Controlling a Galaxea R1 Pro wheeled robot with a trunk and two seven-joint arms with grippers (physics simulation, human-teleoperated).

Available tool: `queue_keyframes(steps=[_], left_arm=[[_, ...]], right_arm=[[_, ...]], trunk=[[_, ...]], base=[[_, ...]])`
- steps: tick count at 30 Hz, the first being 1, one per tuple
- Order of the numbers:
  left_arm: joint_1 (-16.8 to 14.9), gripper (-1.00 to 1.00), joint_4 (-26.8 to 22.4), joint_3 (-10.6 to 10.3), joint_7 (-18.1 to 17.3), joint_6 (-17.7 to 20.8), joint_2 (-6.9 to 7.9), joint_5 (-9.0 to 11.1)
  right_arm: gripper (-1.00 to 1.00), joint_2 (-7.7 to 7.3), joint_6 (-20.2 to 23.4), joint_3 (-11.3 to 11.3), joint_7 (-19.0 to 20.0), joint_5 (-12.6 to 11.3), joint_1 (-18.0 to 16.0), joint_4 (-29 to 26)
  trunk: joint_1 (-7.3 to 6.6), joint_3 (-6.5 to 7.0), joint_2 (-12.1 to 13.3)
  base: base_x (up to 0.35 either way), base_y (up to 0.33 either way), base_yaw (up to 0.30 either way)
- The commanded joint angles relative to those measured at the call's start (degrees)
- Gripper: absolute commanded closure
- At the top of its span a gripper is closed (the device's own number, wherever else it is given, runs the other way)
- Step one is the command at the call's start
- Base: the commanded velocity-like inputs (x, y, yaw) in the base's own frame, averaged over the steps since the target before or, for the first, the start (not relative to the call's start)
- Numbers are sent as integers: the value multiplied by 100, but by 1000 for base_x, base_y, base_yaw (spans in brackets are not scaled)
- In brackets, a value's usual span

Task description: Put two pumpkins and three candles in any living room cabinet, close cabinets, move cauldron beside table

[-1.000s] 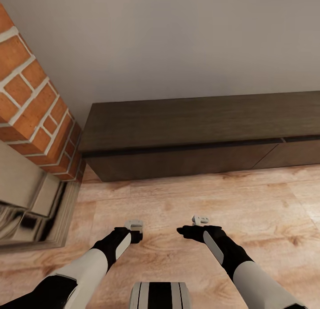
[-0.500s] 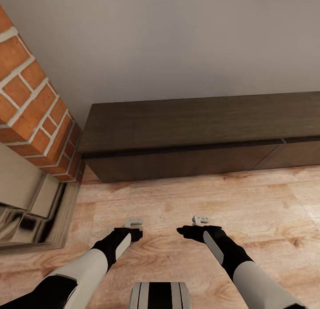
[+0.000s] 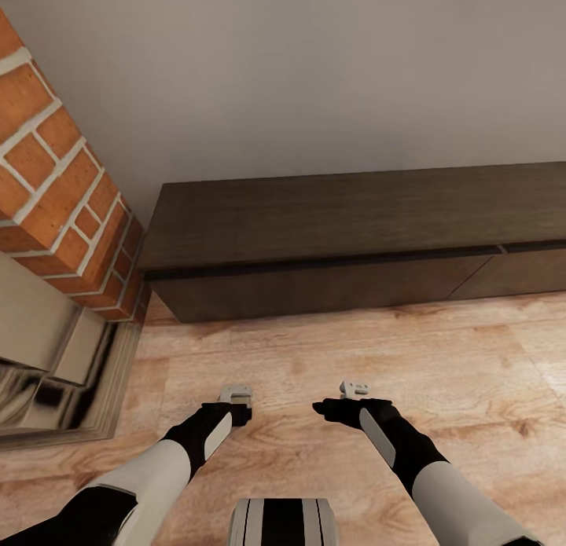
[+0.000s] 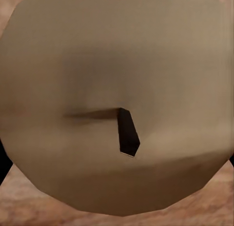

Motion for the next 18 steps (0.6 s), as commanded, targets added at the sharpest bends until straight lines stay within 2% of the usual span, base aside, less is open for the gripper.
queue_keyframes(steps=[1,18], left_arm=[[1,100,-9,-40,40,33,4,53],[1,100,-18,-39,40,25,2,55]], right_arm=[[-100,-2,22,4,9,7,-3,-5],[-100,-2,27,4,10,7,-3,-5]], trunk=[[-1,-4,-1],[-1,-4,-1]], base=[[0,0,0],[0,0,0]])
